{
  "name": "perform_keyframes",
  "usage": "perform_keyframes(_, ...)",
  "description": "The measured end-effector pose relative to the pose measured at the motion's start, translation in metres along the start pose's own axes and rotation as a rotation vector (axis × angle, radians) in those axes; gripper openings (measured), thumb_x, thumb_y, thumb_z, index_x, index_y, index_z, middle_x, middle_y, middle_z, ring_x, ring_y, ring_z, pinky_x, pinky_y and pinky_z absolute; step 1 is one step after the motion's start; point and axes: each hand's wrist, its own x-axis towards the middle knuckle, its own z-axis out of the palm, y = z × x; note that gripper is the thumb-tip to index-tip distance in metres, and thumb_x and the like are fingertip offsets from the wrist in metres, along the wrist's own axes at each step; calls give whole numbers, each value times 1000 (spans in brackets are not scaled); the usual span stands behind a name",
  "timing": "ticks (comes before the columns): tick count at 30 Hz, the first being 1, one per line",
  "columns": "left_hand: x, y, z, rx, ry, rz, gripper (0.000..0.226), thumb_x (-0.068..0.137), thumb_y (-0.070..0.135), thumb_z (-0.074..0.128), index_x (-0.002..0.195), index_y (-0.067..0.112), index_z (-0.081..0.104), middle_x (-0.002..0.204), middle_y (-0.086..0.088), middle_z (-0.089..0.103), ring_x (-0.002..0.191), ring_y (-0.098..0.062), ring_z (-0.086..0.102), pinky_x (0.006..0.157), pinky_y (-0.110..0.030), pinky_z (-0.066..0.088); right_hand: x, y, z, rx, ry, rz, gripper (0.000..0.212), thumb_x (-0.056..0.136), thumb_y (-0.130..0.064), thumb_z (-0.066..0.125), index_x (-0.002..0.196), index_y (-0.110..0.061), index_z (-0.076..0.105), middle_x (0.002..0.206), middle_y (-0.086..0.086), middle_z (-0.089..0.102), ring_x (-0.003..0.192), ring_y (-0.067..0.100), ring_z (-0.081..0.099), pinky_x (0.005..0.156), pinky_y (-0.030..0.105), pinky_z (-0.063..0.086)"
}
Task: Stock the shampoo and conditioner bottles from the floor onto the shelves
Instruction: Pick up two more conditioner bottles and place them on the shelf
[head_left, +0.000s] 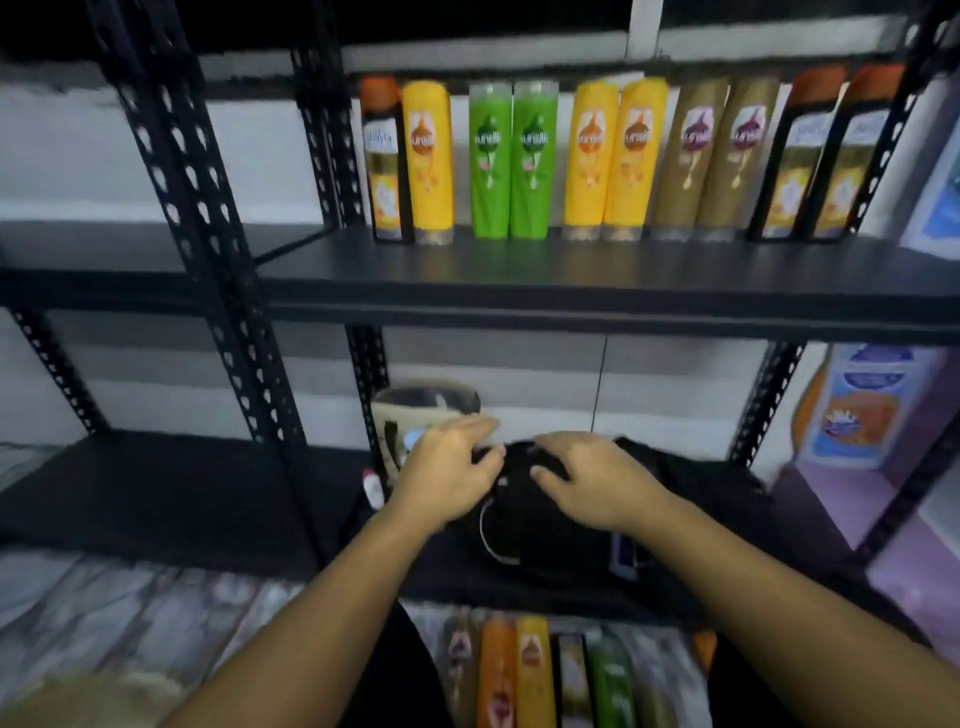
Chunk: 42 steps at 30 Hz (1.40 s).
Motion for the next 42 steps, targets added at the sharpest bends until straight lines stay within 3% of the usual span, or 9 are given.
perform_keyframes(6, -81, -35, 96, 18, -380, -332, 49, 93, 46, 61, 136, 22, 67, 128, -1, 71, 118, -23, 65, 96, -38, 55, -37, 27, 117, 31, -370, 152, 63, 102, -51, 44, 156, -20, 36, 158, 3, 42, 142, 25, 42, 113, 41, 40)
perform_keyframes(11, -136, -63, 152, 33, -532, -488, 44, 76, 51, 44, 90, 18, 70, 93, -7, 74, 96, -30, 69, 79, -39, 56, -71, 56, 205, 84, -525, 292, 58, 93, -59, 43, 140, -25, 54, 142, 8, 59, 128, 30, 56, 104, 40, 47)
perform_keyframes(14, -163, -79, 173, -5, -575, -600, 42, 93, 51, 53, 110, 20, 73, 105, -11, 74, 101, -31, 68, 82, -34, 54, -81, 61, 243, 140, -628, 325, 61, 101, -52, 45, 153, -22, 40, 152, 8, 50, 137, 29, 48, 107, 35, 41)
perform_keyframes(19, -190, -116, 196, -136, -523, -821, 55, 91, 60, 54, 117, 15, 72, 107, -4, 74, 82, -15, 66, 61, -13, 45, -77, 50, 291, 320, -669, 383, 68, 99, -55, 49, 157, -22, 35, 158, 5, 41, 142, 27, 43, 112, 36, 39)
perform_keyframes(25, -187, -160, 230, -129, -510, -916, 50, 96, 50, 57, 127, 12, 65, 121, -12, 72, 112, -31, 66, 88, -32, 49, -61, 53, 342, 488, -651, 515, 66, 98, -54, 54, 154, -24, 40, 155, 5, 47, 139, 27, 46, 111, 35, 40)
perform_keyframes(32, -176, -195, 279, -204, -502, -995, 46, 97, 37, 64, 136, 15, 51, 124, -10, 69, 104, -27, 65, 82, -28, 42, -24, 59, 390, 719, -565, 702, 58, 99, -41, 59, 151, -21, 43, 148, 5, 52, 129, 26, 55, 102, 33, 47)
perform_keyframes(34, -176, -202, 290, -251, -477, -1046, 51, 97, 40, 64, 139, 17, 48, 127, -7, 67, 110, -28, 65, 87, -32, 45, -16, 57, 402, 653, -492, 706, 45, 98, -37, 60, 137, -15, 54, 131, 9, 63, 113, 26, 63, 96, 38, 53)
perform_keyframes(37, -177, -213, 301, -259, -464, -1086, 54, 95, 41, 68, 137, 15, 46, 127, -8, 66, 114, -29, 64, 91, -36, 49, -6, 56, 417, 503, -434, 690, 31, 96, -34, 64, 117, -12, 63, 109, 7, 69, 101, 24, 67, 79, 30, 49)
perform_keyframes(42, -184, -232, 303, -294, -563, -1172, 66, 88, 35, 79, 138, 11, 43, 128, -9, 62, 116, -29, 62, 90, -36, 49, 9, 50, 429, 415, -663, 687, 26, 91, -39, 69, 101, -16, 62, 98, 6, 66, 87, 23, 66, 77, 34, 56)
